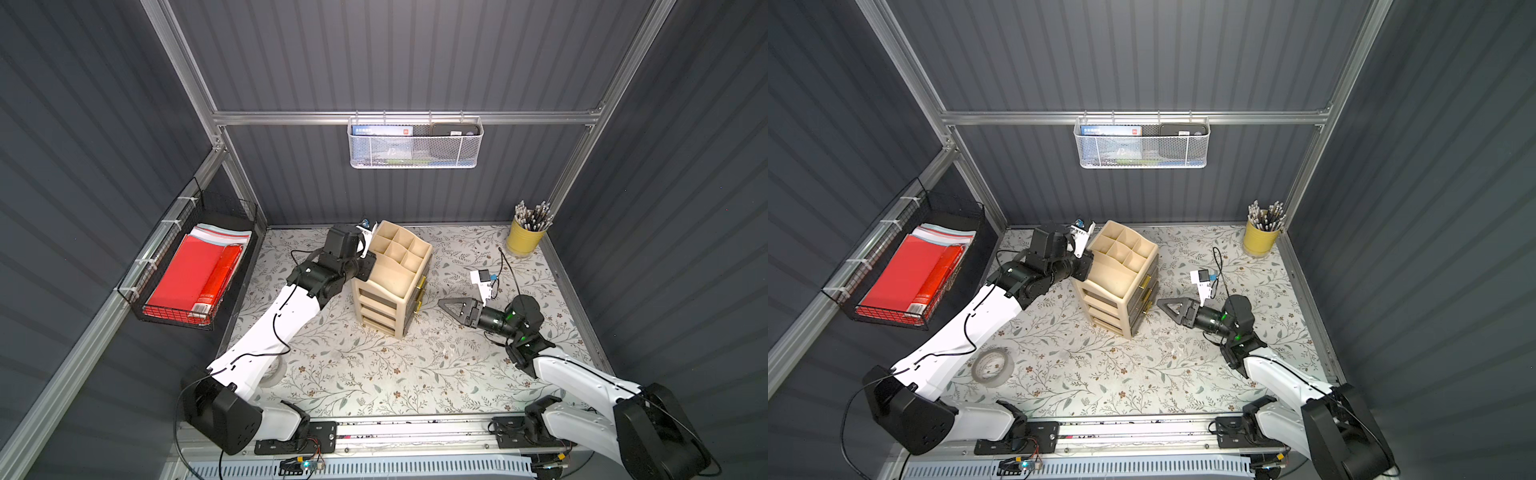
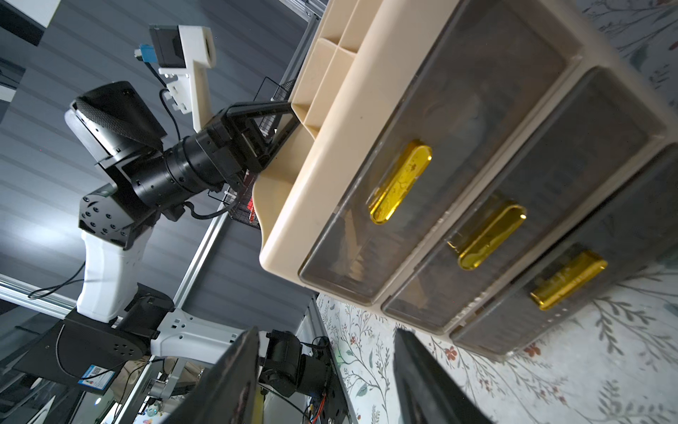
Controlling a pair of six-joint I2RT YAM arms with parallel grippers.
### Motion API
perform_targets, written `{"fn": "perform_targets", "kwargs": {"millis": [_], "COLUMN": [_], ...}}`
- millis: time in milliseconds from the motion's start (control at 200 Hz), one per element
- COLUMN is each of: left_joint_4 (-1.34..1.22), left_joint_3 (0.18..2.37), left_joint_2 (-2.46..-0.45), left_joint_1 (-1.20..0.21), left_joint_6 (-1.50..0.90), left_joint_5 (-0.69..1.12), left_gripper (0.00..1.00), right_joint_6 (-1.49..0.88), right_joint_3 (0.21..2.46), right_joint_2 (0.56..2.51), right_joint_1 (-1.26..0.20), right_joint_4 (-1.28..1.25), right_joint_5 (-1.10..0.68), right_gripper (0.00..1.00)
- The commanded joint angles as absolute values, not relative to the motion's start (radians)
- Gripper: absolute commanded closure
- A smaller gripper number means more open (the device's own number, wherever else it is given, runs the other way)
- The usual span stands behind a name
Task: Take the mice out of the drawer
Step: Adjust the storage box at the center of the board, then open the drawer in the storage box.
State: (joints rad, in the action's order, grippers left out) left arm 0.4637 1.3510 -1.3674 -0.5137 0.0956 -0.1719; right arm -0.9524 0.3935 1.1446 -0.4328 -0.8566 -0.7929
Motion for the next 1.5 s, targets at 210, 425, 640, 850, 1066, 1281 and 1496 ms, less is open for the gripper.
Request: {"fn": "perform_targets", "kwargs": {"millis": [210,425,640,850,1066,1281,1496], "left_joint_4": [0.316,0.331,0.331,0.335,0.339,0.372,0.396], "left_joint_3": [1.285,1.290,1.288,1.288,1.298,1.330,1.377], "left_joint_2": [-1.309,-1.327,-1.324,-1.331,-1.325,-1.346,-1.402], "left_joint_1": [-0.506,-0.506,-0.506,-0.506,-0.506,-0.506,-0.506], "left_joint_6": [0.178,0.188,0.190,0.195,0.189,0.179,0.164], "left_joint_5": [-0.155,-0.055,-0.008,0.021,0.048,0.089,0.025], "left_gripper": [1.00,1.00,1.00,1.00,1.00,1.00,1.00], "right_joint_6": [-0.974,-0.974,-0.959,-0.925,-0.925,-0.926,-0.924], "right_joint_3": [0.510,0.554,0.584,0.602,0.622,0.633,0.646], "right_joint_2": [1.334,1.420,1.463,1.475,1.511,1.533,1.541], "right_joint_1": [-0.446,-0.462,-0.474,-0.474,-0.474,-0.471,-0.471], "right_joint_4": [-0.981,-1.015,-1.015,-1.001,-1.013,-1.021,-1.022], "right_joint_5": [-0.805,-0.802,-0.798,-0.759,-0.779,-0.772,-0.788], "right_gripper": [0.44,0.45,0.53,0.70,0.76,0.59,1.00]}}
